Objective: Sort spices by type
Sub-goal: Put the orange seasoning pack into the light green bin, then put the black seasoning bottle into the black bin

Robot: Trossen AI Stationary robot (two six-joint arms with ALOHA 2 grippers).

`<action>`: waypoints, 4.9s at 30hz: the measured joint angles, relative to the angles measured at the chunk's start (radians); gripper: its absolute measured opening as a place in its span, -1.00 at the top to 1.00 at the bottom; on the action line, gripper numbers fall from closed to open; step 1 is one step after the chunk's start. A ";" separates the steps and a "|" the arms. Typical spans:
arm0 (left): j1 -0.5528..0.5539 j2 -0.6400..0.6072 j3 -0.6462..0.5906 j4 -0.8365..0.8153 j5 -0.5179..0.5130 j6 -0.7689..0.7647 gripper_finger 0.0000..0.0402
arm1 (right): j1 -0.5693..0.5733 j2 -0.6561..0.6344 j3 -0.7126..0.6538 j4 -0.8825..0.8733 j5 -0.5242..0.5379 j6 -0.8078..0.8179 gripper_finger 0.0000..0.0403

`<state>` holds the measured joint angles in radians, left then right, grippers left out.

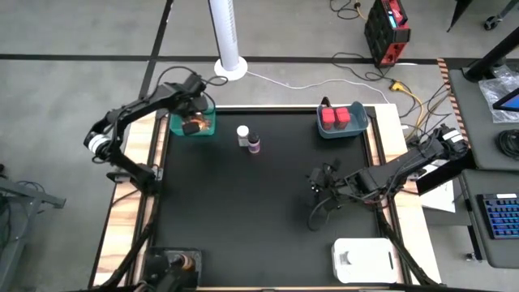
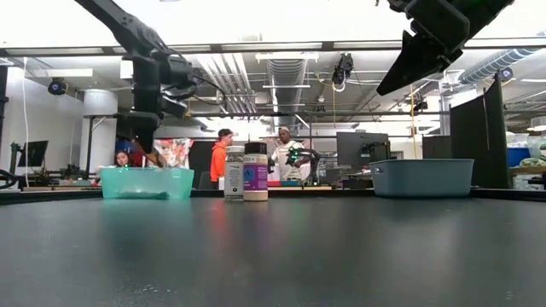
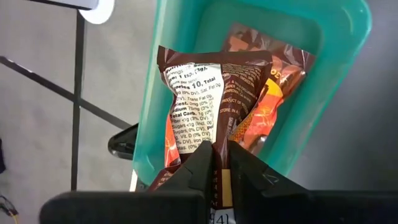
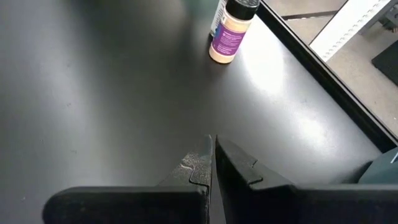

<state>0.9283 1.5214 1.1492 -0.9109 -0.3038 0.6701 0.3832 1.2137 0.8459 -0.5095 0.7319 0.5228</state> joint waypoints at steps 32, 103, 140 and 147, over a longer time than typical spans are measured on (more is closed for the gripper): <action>-0.036 -0.026 0.154 -0.020 0.257 -0.317 0.43 | -0.105 0.000 0.000 0.134 -0.026 -0.066 0.94; -1.206 -0.620 -0.406 0.439 -0.555 -0.862 0.64 | -0.626 0.604 0.282 0.793 -0.549 -0.566 -0.83; -1.206 -0.580 -0.406 0.455 -0.580 -0.864 0.64 | -0.632 0.720 0.243 1.001 -0.520 -0.510 0.02; -1.206 -0.562 -0.406 0.481 -0.559 -0.879 0.64 | -0.607 0.652 0.240 0.893 -0.540 -0.511 0.02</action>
<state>-0.2779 0.9597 0.7429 -0.4296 -0.8630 -0.2088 -0.2241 1.8661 1.0855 0.3839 0.1919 0.0116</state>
